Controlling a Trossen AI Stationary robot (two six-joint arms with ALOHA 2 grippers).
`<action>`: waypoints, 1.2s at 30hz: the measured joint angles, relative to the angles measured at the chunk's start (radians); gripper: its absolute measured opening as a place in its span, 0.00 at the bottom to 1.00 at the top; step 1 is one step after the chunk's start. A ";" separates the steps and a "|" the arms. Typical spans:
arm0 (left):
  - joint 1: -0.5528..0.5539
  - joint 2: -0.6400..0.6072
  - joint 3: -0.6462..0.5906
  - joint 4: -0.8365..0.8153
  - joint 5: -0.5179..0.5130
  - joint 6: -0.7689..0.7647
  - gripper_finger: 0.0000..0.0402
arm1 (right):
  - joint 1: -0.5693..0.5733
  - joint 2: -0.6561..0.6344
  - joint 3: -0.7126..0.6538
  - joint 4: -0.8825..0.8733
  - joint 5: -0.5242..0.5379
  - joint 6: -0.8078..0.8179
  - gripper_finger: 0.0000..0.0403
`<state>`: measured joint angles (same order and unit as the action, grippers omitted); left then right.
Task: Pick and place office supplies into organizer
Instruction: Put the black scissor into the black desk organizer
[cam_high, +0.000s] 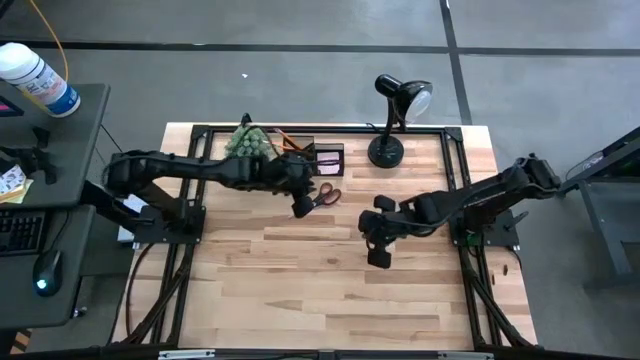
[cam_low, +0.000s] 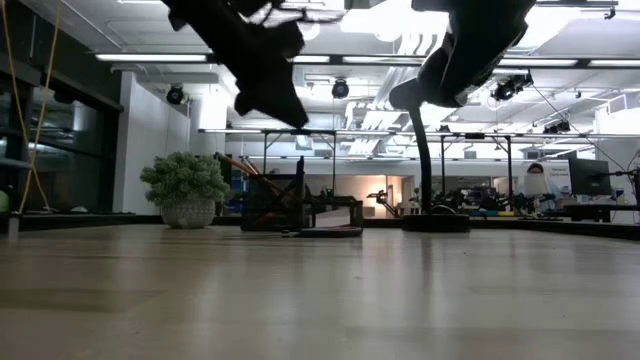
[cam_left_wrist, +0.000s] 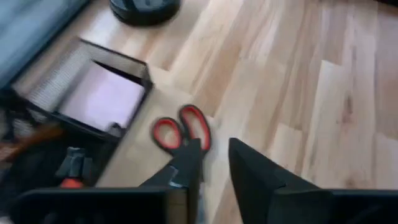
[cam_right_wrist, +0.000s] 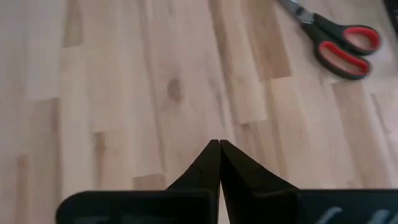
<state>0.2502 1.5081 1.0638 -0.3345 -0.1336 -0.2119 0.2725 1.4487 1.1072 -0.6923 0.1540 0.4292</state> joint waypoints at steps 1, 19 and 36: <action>0.012 0.016 0.007 -0.005 0.023 -0.012 0.21 | 0.011 0.000 0.000 0.010 0.002 0.009 0.00; 0.063 0.406 0.463 -0.357 -0.029 0.097 0.51 | 0.156 0.002 0.000 0.036 0.057 0.069 0.01; 0.064 0.653 0.691 -0.585 0.006 0.016 0.47 | 0.153 0.002 0.000 0.100 0.061 0.091 0.00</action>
<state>0.3141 2.1607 1.7550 -0.9199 -0.1281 -0.1962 0.4255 1.4509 1.1076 -0.5919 0.2150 0.5198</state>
